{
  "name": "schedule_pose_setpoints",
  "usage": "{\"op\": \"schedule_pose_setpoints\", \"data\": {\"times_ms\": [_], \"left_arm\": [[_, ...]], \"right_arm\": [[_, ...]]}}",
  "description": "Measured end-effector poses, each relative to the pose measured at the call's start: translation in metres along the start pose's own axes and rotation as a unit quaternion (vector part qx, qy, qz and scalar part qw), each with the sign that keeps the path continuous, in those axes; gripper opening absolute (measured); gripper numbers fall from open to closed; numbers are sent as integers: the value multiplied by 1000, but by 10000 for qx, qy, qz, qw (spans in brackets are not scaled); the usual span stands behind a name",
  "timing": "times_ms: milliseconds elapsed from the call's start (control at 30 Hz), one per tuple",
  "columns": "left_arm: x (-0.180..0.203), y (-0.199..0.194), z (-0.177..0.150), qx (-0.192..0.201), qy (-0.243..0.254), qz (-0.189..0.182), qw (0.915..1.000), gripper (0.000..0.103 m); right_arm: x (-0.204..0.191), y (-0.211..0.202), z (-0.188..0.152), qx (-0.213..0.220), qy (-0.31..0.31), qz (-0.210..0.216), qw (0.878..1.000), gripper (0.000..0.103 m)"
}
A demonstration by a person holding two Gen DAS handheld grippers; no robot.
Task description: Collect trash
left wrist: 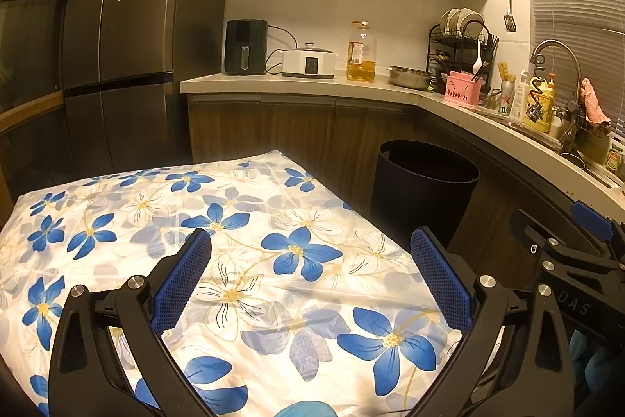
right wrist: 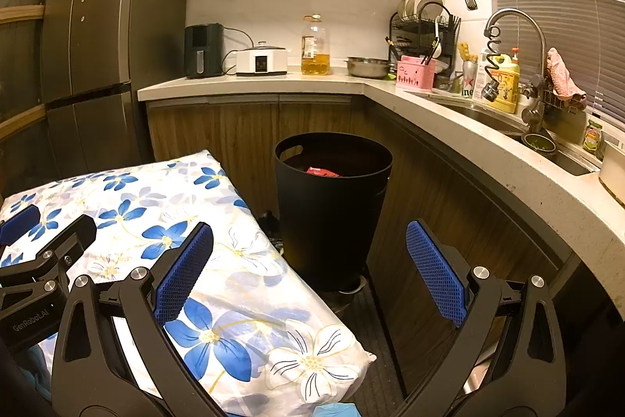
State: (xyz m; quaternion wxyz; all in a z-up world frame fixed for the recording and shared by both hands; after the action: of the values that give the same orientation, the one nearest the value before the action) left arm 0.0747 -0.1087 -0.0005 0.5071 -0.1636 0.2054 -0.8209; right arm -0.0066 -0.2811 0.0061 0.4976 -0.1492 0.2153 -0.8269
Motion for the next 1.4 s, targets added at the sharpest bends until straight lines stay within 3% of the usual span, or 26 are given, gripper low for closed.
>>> {"op": "schedule_pose_setpoints", "data": {"times_ms": [1400], "left_arm": [[3,2,-7,-46,29,-9,10000,97]], "right_arm": [[-1,2,-5,13,14,-26,10000,98]]}}
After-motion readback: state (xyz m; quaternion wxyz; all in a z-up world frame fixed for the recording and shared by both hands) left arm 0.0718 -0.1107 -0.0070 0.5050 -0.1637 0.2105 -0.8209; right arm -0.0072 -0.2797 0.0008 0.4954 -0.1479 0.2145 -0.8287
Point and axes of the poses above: each gripper's, at about its wrist camera, not at the fingertips, and y roughly the way its jaws point, x to its right, z to its top, the point moved 3 cm from there along y, roughly the way its jaws point, and after that the axes turned 7 degrees about -x, right-handed, at the moved point
